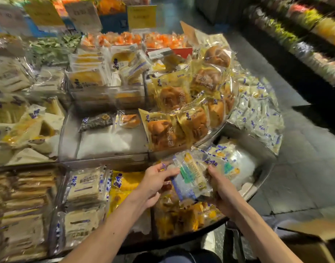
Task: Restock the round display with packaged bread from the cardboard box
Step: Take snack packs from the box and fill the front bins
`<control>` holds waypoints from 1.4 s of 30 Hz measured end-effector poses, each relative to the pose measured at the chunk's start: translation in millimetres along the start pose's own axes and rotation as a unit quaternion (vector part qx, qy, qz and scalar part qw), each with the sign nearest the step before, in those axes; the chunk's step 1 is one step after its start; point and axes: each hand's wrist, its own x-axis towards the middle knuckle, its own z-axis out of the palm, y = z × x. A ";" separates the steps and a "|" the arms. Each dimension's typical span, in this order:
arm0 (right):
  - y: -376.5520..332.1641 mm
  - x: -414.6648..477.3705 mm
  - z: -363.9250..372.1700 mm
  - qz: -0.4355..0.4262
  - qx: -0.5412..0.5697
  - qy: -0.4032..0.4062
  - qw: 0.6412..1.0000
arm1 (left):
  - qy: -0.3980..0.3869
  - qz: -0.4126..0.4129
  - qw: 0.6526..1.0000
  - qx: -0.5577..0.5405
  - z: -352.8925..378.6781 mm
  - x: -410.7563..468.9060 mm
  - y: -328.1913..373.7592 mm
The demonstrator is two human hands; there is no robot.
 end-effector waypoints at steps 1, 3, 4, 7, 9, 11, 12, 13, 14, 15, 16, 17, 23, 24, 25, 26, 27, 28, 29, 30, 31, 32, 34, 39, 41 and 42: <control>-4.0 2.4 -11.3 0.006 0.000 -0.003 1.000 | 0.001 -0.004 1.000 0.006 12.8 2.7 0.3; -14.3 6.7 -40.3 0.013 0.001 0.003 1.000 | 0.018 0.018 0.998 0.056 43.6 9.4 1.4; -15.9 7.5 -46.1 0.015 0.003 0.004 1.000 | 0.033 0.044 0.995 0.088 48.0 9.8 1.9; -27.9 15.5 -86.6 0.021 0.011 -0.001 1.000 | 0.032 0.090 0.982 0.165 78.5 24.2 5.7; -35.8 22.7 -110.9 0.037 0.031 0.004 0.999 | 0.011 0.083 0.980 0.183 99.2 30.6 10.2; -41.2 30.4 -131.3 0.040 0.037 0.015 0.998 | -0.005 0.074 0.987 0.143 120.5 33.2 17.8; -43.4 33.5 -140.7 0.040 0.037 0.021 0.998 | -0.013 0.076 0.989 0.124 129.4 35.7 20.6; -45.6 35.5 -149.3 0.043 0.043 0.026 0.998 | -0.026 0.084 0.990 0.109 138.0 38.1 22.4; -47.5 37.3 -158.1 0.048 0.049 0.035 0.997 | -0.040 0.087 0.991 0.093 145.0 40.4 23.7; -49.5 39.2 -167.8 0.055 0.052 0.048 0.996 | -0.045 0.086 0.992 0.081 150.7 43.0 24.5; -51.8 41.3 -177.5 0.059 0.054 0.054 0.995 | -0.044 0.089 0.991 0.089 156.9 44.4 24.9; -53.9 43.4 -187.9 0.061 0.054 0.054 0.995 | -0.040 0.104 0.986 0.121 161.3 47.1 21.9; -69.3 45.9 -236.3 0.058 0.051 0.061 0.995 | -0.029 0.168 0.945 0.279 172.5 66.1 -1.3; -71.3 45.1 -242.1 0.058 0.056 0.063 0.995 | -0.020 0.163 0.949 0.269 173.3 68.3 -2.5; -73.0 44.5 -248.3 0.059 0.062 0.066 0.994 | -0.005 0.163 0.951 0.264 173.9 72.0 -4.2; -74.6 44.0 -254.3 0.060 0.069 0.069 0.993 | 0.016 0.164 0.950 0.265 174.0 75.4 -5.2; -75.9 43.8 -260.8 0.060 0.076 0.076 0.992 | 0.035 0.166 0.949 0.267 172.1 80.8 -6.6; -77.9 43.6 -266.8 0.059 0.081 0.079 0.992 | 0.054 0.168 0.947 0.267 170.7 85.3 -7.1; -79.9 43.5 -273.1 0.057 0.087 0.080 0.991 | 0.073 0.170 0.948 0.261 168.3 90.3 -7.4; -82.1 43.4 -278.4 0.055 0.096 0.079 0.991 | 0.092 0.174 0.947 0.254 165.8 95.4 -6.3; -84.1 43.3 -284.2 0.053 0.104 0.081 0.990 | 0.111 0.183 0.944 0.250 163.4 100.4 -4.9; -86.6 42.9 -289.5 0.050 0.109 0.084 0.989 | 0.130 0.192 0.941 0.247 161.8 104.6 -3.3; -90.4 42.9 -300.7 0.044 0.119 0.096 0.987 | 0.163 0.203 0.936 0.238 162.3 110.5 0.6; -97.2 42.3 -319.4 0.036 0.138 0.112 0.983 | 0.148 0.215 0.919 0.297 184.0 123.3 -3.2; -98.1 41.7 -321.8 0.037 0.138 0.108 0.984 | 0.107 0.216 0.911 0.336 201.7 133.3 -10.0; -98.5 41.4 -322.4 0.037 0.137 0.107 0.984 | 0.087 0.214 0.908 0.351 212.0 140.5 -13.0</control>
